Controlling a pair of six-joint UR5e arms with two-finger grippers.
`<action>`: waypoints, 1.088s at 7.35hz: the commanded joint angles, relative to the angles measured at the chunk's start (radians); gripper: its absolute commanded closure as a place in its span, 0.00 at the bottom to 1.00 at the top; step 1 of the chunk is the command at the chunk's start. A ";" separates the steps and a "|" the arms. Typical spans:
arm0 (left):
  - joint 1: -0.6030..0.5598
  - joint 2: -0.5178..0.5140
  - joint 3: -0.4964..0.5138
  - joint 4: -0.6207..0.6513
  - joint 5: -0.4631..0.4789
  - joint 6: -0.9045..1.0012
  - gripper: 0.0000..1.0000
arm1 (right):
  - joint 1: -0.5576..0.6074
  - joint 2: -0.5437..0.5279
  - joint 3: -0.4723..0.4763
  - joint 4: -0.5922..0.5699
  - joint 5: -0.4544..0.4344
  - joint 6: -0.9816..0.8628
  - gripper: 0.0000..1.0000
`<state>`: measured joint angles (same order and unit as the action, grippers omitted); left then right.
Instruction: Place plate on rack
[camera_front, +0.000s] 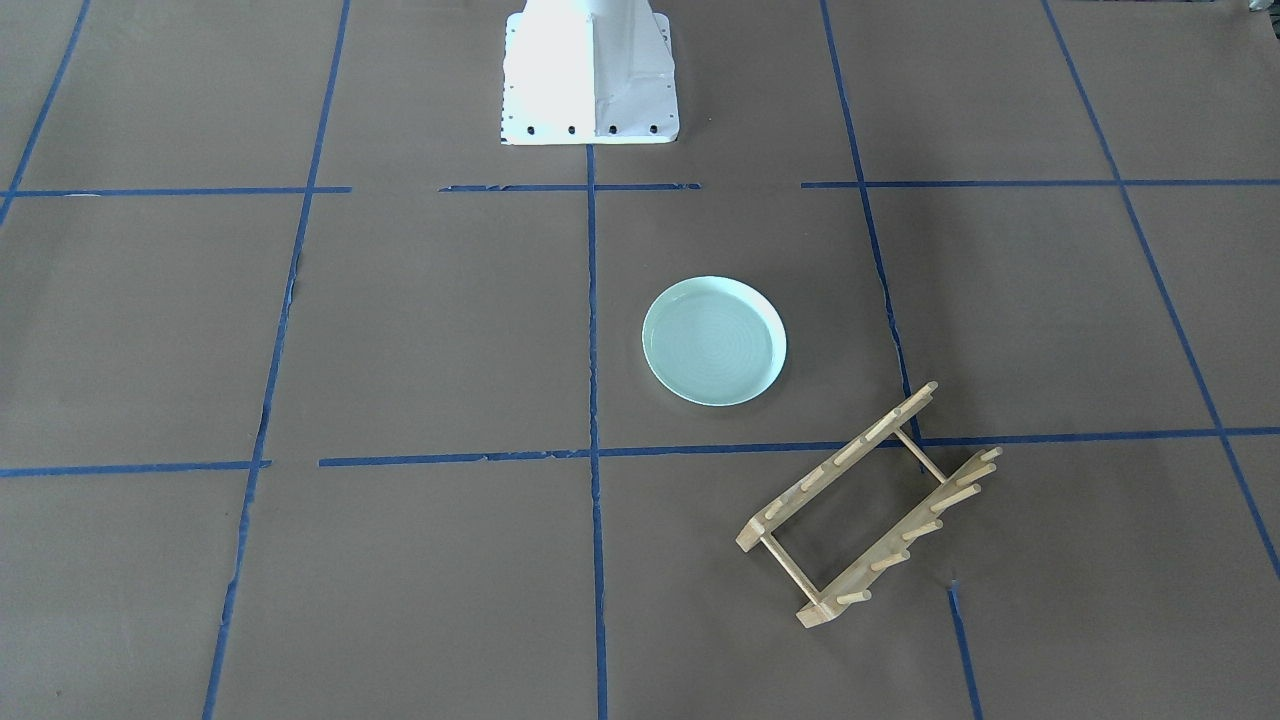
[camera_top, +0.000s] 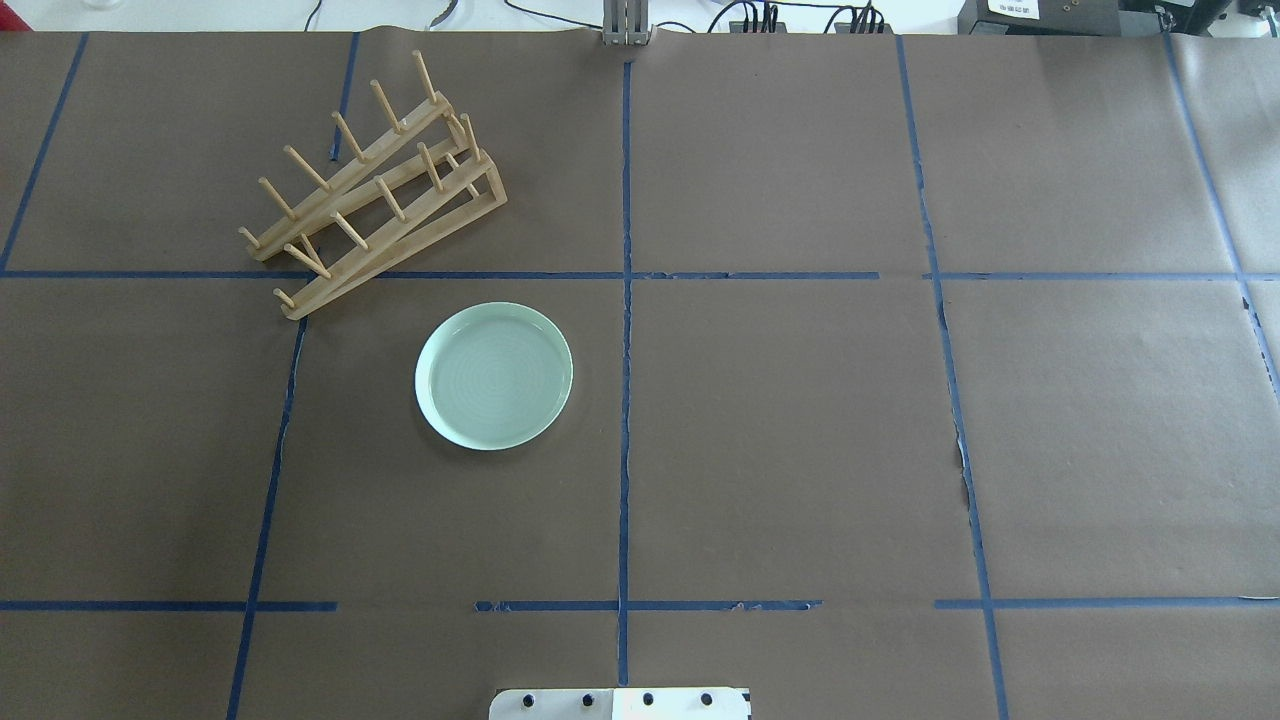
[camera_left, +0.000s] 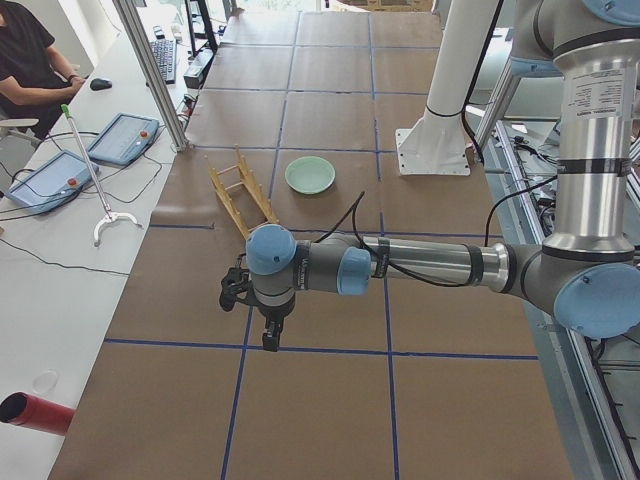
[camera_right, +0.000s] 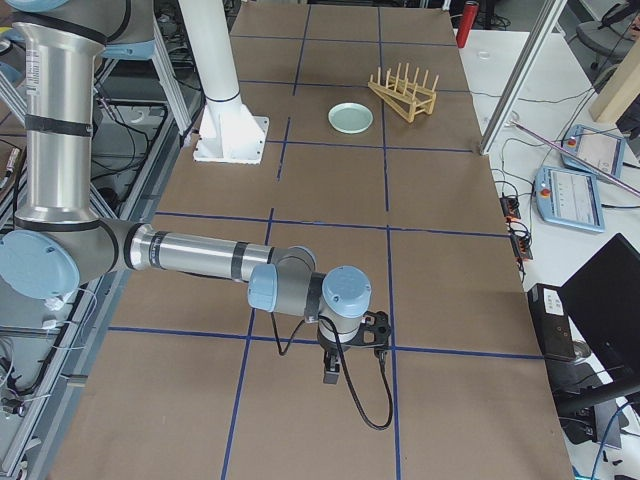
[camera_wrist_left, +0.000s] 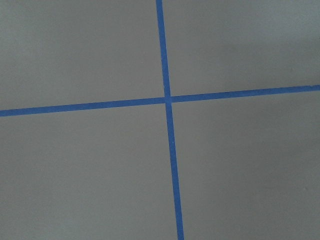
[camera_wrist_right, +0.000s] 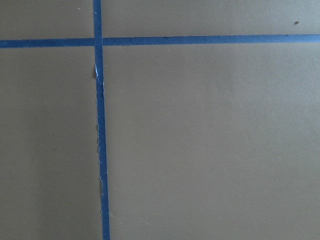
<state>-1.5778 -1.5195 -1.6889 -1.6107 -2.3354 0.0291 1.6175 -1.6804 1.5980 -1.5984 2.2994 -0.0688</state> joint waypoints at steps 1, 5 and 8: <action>-0.002 0.001 0.006 -0.002 0.018 0.009 0.00 | 0.001 0.001 -0.001 0.000 0.000 0.000 0.00; 0.002 -0.002 -0.128 -0.001 -0.021 -0.166 0.00 | 0.001 0.001 -0.001 0.000 0.000 0.000 0.00; 0.158 -0.106 -0.198 -0.008 -0.098 -0.501 0.00 | -0.001 0.001 -0.001 0.000 0.000 0.000 0.00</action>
<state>-1.5026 -1.5567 -1.8685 -1.6180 -2.4161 -0.3061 1.6170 -1.6797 1.5978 -1.5991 2.2994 -0.0690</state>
